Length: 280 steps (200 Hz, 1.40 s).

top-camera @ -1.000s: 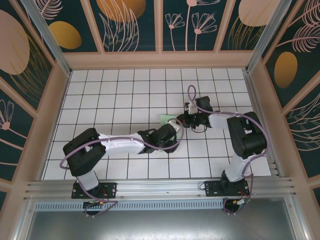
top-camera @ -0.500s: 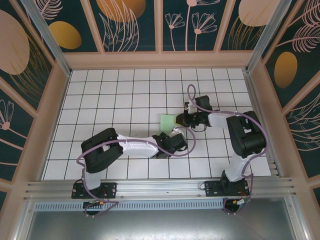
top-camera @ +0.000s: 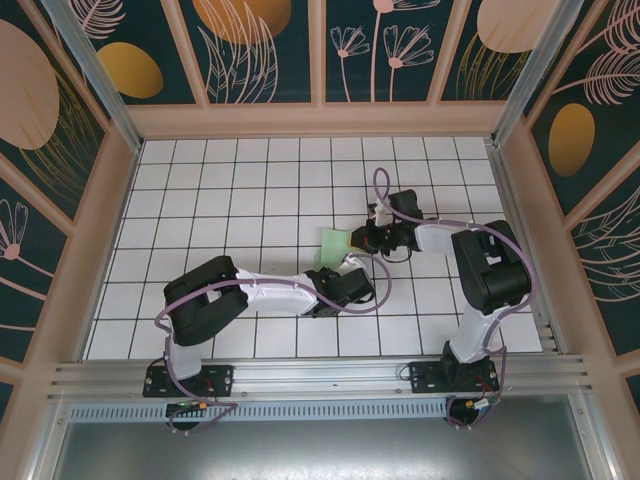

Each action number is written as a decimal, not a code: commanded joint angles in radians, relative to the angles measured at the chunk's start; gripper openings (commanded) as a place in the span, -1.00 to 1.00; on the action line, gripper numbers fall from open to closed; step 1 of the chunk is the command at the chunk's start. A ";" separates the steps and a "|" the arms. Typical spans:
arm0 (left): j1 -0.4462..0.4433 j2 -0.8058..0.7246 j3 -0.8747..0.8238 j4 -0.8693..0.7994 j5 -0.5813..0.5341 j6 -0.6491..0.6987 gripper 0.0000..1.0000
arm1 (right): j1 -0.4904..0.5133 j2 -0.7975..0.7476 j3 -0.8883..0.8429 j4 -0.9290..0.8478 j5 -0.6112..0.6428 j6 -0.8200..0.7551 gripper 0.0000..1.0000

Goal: Fold a paper plane with a square sheet of paper (fold left side to right side)
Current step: Fold the wing for the fifth time at the center of the table.

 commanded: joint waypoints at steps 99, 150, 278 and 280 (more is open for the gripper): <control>0.081 -0.129 -0.078 0.152 0.250 -0.078 -0.91 | -0.067 -0.297 -0.045 0.014 0.186 -0.060 0.13; 0.179 -0.245 -0.214 0.352 0.516 -0.155 -0.88 | -0.092 -0.394 -0.143 0.007 0.225 -0.095 0.25; 0.327 -0.284 -0.491 0.849 0.829 -0.403 -0.82 | 0.018 -0.377 -0.324 0.208 0.200 -0.049 0.24; 0.329 -0.284 -0.493 0.853 0.833 -0.406 -0.82 | 0.020 -0.375 -0.325 0.212 0.200 -0.047 0.24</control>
